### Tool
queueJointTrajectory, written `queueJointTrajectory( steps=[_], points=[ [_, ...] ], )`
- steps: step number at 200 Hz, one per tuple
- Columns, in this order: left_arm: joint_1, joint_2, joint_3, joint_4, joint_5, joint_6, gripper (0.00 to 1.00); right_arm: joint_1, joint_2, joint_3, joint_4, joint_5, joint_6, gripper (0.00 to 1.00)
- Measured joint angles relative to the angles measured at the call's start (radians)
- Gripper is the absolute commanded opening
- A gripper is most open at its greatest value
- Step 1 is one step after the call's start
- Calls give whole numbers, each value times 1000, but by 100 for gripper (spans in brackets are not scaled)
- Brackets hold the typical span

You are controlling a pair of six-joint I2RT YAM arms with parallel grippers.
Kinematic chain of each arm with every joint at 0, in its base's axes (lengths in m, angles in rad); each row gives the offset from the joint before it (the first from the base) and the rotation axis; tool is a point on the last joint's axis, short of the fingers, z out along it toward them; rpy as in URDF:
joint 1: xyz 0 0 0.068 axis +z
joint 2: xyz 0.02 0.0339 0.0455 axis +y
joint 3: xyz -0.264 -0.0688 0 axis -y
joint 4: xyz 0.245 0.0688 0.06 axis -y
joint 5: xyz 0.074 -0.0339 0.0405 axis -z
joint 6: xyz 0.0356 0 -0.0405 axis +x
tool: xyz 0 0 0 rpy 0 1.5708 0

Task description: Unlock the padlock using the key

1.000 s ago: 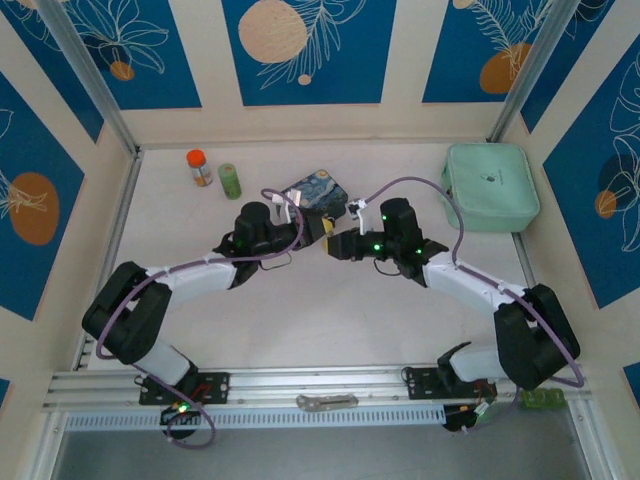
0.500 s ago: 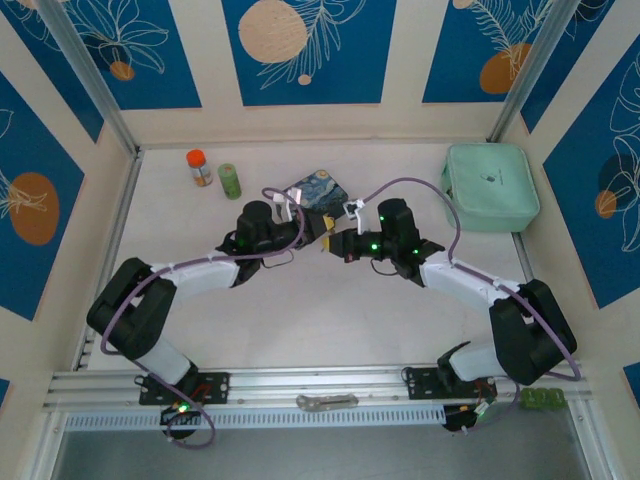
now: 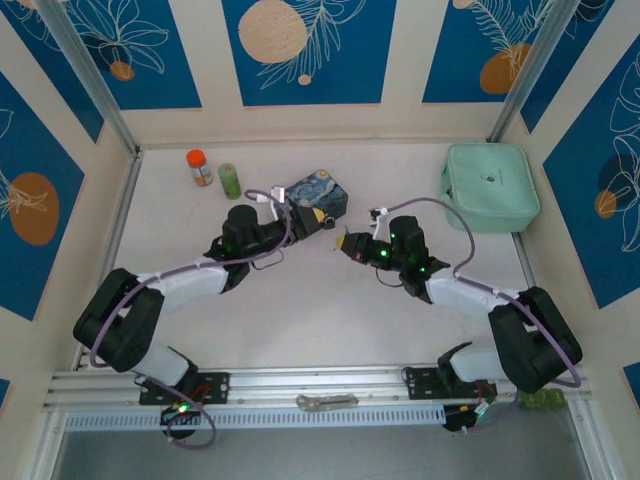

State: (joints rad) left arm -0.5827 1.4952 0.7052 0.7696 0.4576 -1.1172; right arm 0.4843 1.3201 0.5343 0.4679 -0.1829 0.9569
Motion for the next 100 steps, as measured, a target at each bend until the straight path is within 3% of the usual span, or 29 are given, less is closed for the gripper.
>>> queueJointTrajectory(
  steps=[20, 41, 100],
  points=[
    [-17, 20, -11, 37, -8, -10, 49, -1, 0, -38, 58, 55, 138, 0],
    [-45, 57, -11, 65, -16, -13, 53, -1, -7, -53, 88, 84, 229, 0],
    [-79, 203, -20, 180, -26, -69, 46, 0, -100, -54, 115, 131, 305, 0]
  ],
)
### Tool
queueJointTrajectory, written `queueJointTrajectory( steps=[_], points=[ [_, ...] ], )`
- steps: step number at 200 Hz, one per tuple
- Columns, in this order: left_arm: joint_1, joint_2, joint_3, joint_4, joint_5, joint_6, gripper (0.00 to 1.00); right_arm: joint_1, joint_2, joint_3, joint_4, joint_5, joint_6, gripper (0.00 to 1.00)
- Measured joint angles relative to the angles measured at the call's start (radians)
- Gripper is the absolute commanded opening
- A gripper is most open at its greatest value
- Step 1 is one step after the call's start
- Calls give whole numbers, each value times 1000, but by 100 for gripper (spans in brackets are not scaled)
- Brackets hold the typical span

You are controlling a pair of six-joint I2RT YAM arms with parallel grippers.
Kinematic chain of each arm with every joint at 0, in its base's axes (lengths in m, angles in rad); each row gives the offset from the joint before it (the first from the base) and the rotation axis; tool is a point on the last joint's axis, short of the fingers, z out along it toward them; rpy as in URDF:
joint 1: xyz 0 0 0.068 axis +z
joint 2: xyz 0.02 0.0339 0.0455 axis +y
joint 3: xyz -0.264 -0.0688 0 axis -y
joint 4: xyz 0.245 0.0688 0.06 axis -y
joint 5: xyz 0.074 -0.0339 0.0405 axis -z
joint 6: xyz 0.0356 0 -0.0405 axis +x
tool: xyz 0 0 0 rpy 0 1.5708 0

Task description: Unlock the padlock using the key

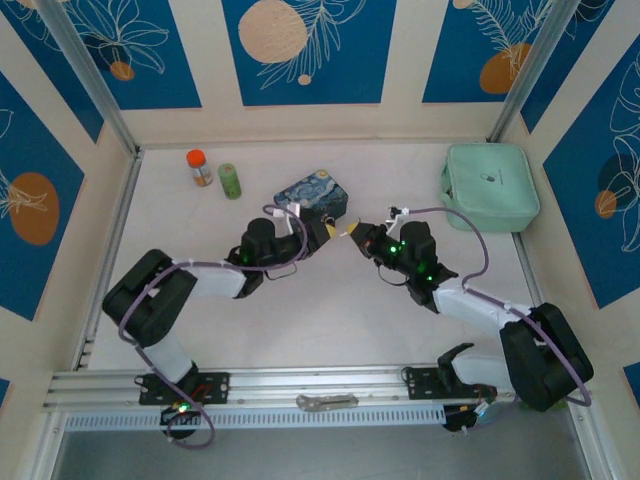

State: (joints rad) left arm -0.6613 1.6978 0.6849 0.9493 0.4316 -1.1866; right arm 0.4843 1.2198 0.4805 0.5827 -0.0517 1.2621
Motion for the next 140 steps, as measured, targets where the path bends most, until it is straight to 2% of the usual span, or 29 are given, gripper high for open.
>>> queueJointTrajectory(
  steps=[87, 140],
  points=[
    [-24, 99, 50, 95, -48, -92, 42, -10, 50, 2, 67, 29, 44, 0],
    [-31, 106, 50, 112, -86, -117, 49, -23, 65, -8, 110, 29, 65, 0]
  ],
)
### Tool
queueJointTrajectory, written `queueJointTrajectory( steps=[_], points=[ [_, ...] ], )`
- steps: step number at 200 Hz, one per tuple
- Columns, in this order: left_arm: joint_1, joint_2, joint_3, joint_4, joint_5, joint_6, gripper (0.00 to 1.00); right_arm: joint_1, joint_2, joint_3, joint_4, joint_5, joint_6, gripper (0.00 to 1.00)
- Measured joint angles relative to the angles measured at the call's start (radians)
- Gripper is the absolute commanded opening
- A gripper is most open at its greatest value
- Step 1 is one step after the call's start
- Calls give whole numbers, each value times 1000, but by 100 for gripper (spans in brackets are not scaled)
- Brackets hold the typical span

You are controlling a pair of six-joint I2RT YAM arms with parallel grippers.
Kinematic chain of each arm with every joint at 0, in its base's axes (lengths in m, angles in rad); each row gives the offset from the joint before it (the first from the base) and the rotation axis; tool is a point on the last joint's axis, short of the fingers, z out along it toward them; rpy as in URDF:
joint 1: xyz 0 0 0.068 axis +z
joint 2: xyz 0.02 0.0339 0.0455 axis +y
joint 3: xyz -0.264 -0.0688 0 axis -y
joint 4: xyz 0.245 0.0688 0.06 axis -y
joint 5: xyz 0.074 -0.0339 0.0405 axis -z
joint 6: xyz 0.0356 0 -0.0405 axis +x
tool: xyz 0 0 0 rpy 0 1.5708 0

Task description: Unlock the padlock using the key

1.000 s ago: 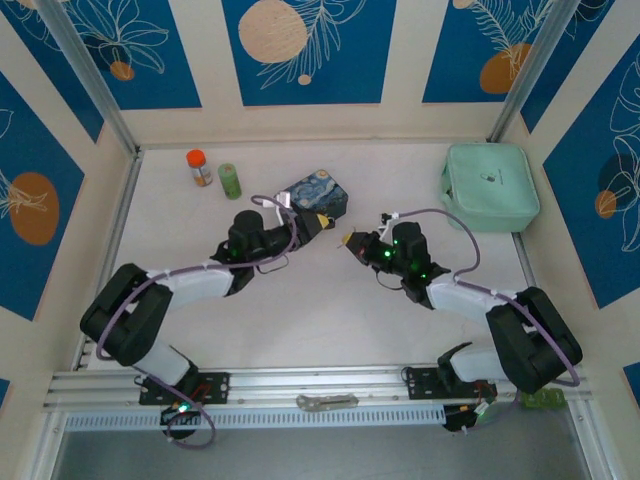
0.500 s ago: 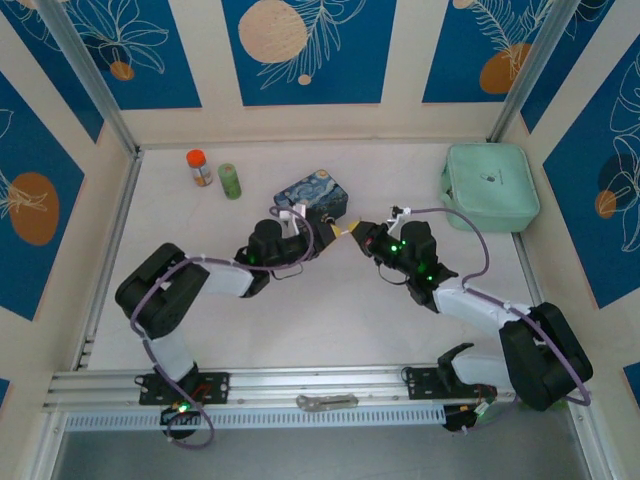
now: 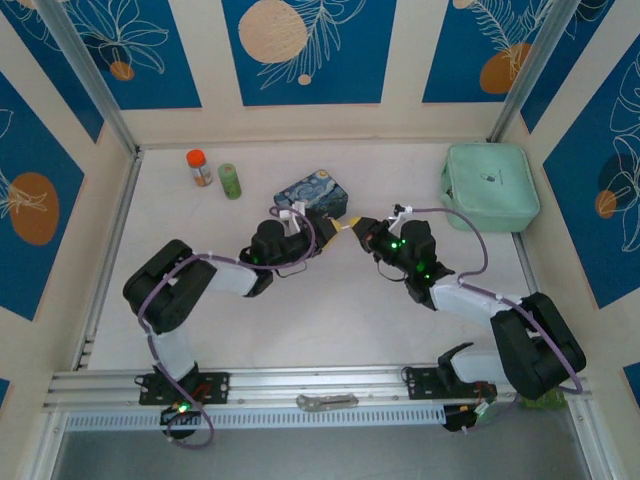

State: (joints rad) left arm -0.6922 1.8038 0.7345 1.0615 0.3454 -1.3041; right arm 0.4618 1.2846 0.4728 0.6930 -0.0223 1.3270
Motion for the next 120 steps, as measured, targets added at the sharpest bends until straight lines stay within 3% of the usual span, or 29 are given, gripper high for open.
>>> queueJointTrajectory(
  steps=[120],
  points=[
    [-16, -16, 13, 62, -11, -12, 48, -3, -43, -43, -43, 11, -11, 0]
  ],
)
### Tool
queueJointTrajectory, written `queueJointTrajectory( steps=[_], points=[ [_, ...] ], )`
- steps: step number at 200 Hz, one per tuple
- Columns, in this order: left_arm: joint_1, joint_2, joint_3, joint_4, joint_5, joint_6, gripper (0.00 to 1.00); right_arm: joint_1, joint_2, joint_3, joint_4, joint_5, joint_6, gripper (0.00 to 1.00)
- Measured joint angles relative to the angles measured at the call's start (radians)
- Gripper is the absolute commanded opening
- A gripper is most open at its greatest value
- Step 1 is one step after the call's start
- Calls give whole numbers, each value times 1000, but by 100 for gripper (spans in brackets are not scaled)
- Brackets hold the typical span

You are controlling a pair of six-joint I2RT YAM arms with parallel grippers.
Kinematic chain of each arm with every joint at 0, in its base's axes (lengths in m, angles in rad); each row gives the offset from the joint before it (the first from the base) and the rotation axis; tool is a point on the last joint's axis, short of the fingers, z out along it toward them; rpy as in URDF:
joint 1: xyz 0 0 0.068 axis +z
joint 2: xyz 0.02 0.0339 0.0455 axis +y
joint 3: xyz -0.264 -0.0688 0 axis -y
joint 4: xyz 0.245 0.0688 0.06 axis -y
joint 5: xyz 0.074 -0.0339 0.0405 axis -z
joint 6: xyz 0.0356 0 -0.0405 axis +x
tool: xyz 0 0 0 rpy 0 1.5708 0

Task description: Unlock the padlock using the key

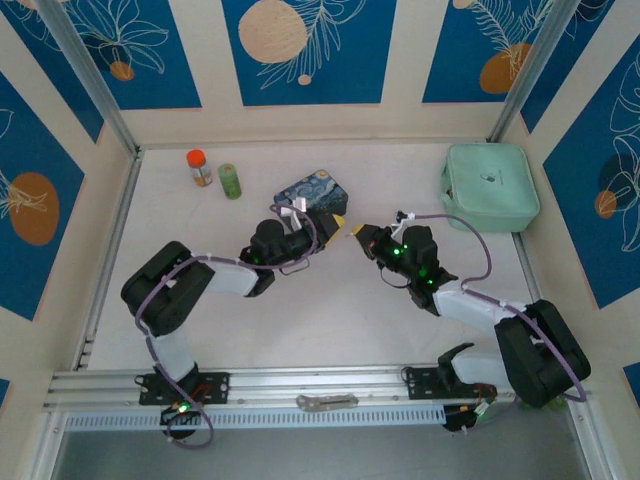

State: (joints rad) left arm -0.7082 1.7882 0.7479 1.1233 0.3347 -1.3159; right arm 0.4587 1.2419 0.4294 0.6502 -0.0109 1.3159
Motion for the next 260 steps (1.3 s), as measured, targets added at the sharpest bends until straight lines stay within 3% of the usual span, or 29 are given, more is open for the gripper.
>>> queueJointTrajectory(
  steps=[54, 94, 158, 208, 260],
  points=[
    [-13, 0, 5, 3, 0, -15, 47, 11, 18, 0, 47, 0, 2, 0],
    [-23, 1, 18, 15, 1, -27, 39, 17, 48, 0, 71, 0, 6, 0],
    [-23, 0, 18, 4, -10, -14, 50, 12, 56, 0, 88, -14, 27, 0],
    [-24, 0, 18, -51, -14, 4, 48, -3, -67, 0, 34, -14, 9, 0],
    [-24, 0, 18, -50, -14, 3, 46, -3, 4, 0, 47, -15, 9, 0]
  ],
)
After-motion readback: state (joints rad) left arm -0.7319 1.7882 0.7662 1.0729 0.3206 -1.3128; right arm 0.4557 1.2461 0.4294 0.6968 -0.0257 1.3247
